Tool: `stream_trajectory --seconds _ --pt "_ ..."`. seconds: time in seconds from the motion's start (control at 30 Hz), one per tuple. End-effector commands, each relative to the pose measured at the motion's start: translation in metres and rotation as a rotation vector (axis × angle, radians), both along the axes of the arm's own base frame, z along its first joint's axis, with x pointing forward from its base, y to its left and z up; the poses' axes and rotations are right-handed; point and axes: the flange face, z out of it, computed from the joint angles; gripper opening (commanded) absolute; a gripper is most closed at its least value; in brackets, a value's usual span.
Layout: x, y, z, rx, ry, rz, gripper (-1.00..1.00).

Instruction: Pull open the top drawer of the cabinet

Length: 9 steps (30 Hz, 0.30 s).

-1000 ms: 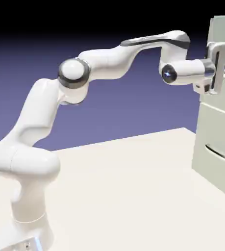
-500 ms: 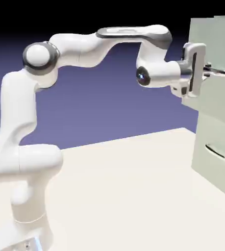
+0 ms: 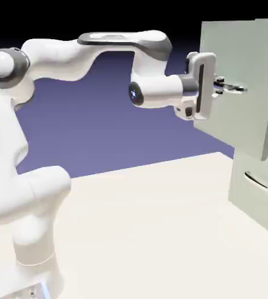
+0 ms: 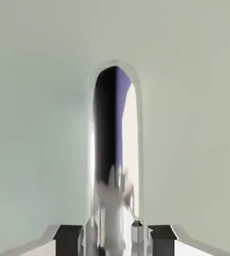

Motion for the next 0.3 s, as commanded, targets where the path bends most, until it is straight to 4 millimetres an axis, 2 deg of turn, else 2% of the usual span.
stream_trajectory --seconds 0.0,0.03,0.07,0.1,0.23,0.27 --pt "-0.011 0.0 0.0 0.0 0.0 0.0 -1.0" --pt "-0.015 0.0 0.0 0.0 0.0 0.0 -1.0" --pt "-0.015 0.0 0.0 0.0 0.0 0.0 1.0" --pt "-0.015 0.0 0.0 0.0 0.0 0.0 1.0" --pt "-0.06 0.0 0.0 -0.002 0.001 -0.001 1.0" --pt "-0.065 0.0 0.0 0.0 0.0 0.0 1.0"
